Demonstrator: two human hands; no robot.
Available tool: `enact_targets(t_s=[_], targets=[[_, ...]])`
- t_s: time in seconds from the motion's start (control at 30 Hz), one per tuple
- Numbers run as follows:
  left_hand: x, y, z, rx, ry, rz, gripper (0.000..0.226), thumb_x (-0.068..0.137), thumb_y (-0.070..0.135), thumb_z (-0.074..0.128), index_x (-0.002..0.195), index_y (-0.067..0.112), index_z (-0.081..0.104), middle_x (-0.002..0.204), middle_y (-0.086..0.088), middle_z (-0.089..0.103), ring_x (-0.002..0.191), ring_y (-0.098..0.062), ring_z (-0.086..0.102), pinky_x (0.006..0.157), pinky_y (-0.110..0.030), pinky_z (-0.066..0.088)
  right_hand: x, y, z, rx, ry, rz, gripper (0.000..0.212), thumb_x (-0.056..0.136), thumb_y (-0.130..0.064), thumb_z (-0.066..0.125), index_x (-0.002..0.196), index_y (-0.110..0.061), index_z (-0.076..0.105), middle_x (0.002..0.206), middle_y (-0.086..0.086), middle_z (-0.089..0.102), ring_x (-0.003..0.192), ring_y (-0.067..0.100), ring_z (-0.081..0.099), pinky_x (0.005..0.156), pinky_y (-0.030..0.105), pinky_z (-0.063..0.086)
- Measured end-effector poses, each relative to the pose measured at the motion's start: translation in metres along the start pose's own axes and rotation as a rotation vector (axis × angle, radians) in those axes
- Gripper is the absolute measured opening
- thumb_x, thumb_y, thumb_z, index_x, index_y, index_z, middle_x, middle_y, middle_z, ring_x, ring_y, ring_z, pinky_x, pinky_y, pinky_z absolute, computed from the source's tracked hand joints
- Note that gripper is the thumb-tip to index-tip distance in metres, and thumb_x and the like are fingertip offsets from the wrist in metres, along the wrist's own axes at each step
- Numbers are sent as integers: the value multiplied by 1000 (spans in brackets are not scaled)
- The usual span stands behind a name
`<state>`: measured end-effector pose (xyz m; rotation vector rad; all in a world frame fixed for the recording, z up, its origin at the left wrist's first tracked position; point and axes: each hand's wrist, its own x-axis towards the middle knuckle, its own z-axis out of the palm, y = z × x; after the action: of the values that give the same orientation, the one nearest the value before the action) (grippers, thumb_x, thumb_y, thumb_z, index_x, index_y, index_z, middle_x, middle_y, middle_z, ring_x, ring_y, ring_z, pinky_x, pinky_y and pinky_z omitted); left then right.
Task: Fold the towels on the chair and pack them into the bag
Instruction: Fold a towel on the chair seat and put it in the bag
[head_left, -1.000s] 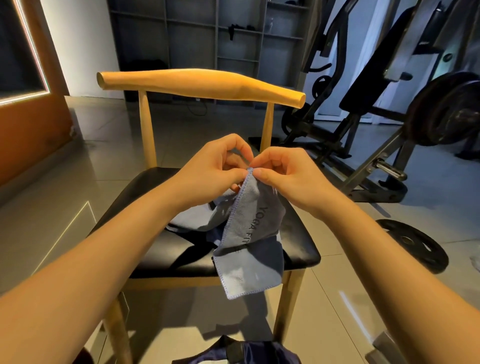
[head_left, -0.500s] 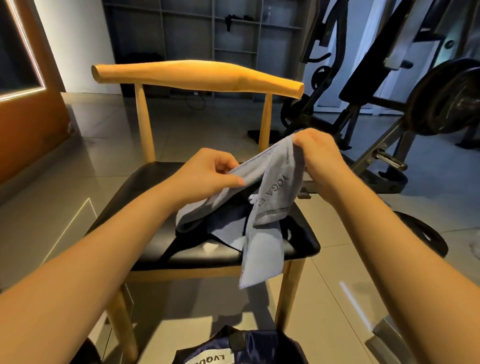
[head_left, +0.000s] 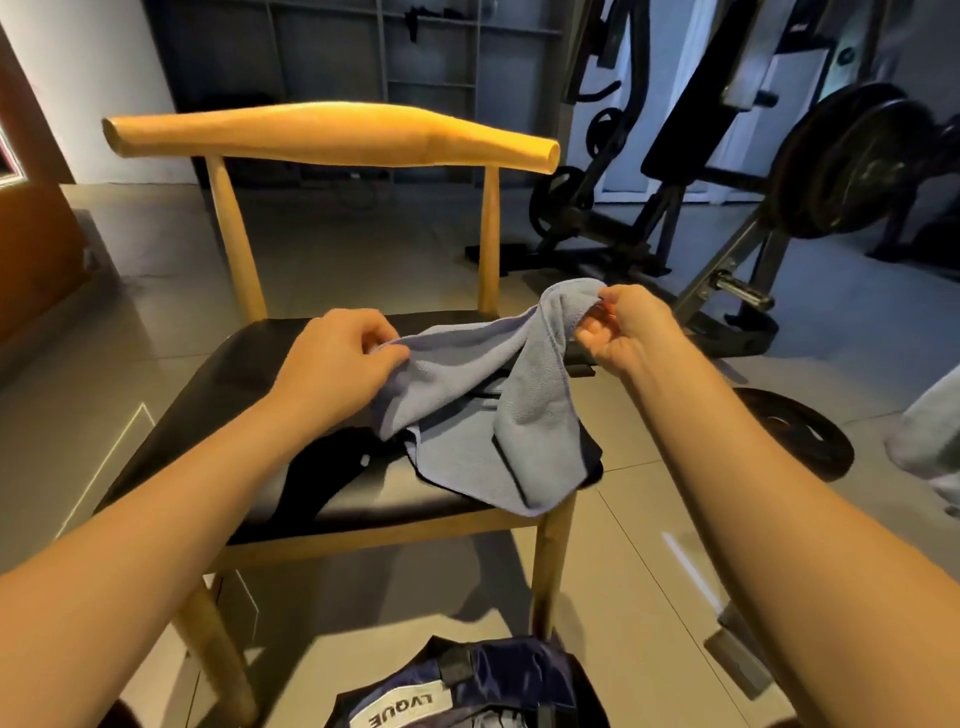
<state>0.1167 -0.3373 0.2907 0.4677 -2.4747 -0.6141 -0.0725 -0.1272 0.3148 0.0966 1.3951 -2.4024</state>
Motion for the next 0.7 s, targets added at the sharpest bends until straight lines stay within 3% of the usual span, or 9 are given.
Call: enact_targets(t_s=[0.07,0.17,0.27,0.37,0.47,0.53,0.6,0.67,0.7], targets=[[-12,22,11,-92,92,76,11,94,27,68,100,25,59,69,6,64,68,-18,62,66,-37,50,-2,3,1,-14,-2,2,32,104,-3,45,133,3,57,118,22,70,98,33,73,65,43,63],[-37,57,37,-12,18,320,16,96,20,61,103,23,47,74,6,60,68,-21,56,62,-39,42,-4,2,0,-22,-9,-7,30,104,-2,45,131,3,57,116,22,71,96,32,73,73,44,63],[-55,76,68,-35,-44,464,6,94,14,55,97,18,54,81,-1,60,72,-26,55,61,-46,46,-3,3,-5,-41,3,-6,30,104,-2,44,131,3,57,103,21,71,84,30,72,66,42,63],[-61,91,96,-24,-31,531,12,88,13,59,98,14,65,90,-5,63,81,-27,57,61,-42,48,-1,8,-19,-91,41,32,34,104,-4,44,135,4,56,101,20,69,83,30,71,57,40,62],[-60,105,124,71,-118,545,16,87,10,66,101,12,72,94,-10,62,90,-32,59,68,-44,51,1,10,-36,-78,49,54,32,106,-5,41,133,3,55,97,20,67,84,31,68,79,45,60],[-59,112,139,124,-179,490,15,95,26,64,98,13,71,96,-7,60,96,-28,57,74,-40,48,5,7,-45,-55,38,67,26,106,-4,41,126,3,56,95,21,68,89,33,69,90,46,56],[-58,116,150,222,-201,462,32,93,46,67,99,14,68,99,-5,58,99,-22,53,79,-38,47,9,3,-48,-32,29,80,22,105,-3,42,120,3,56,98,22,68,106,37,69,97,47,55],[-55,118,157,328,-222,456,39,88,47,73,105,14,64,107,-6,57,105,-24,51,85,-38,45,12,0,-49,-15,14,86,19,106,-4,42,112,4,58,102,22,67,113,37,67,102,49,52],[-53,120,158,375,-233,456,38,89,43,74,109,13,63,111,-7,57,108,-26,51,87,-38,45,12,-1,-49,-12,3,89,18,105,-3,42,106,5,59,100,21,67,107,36,69,102,49,52]])
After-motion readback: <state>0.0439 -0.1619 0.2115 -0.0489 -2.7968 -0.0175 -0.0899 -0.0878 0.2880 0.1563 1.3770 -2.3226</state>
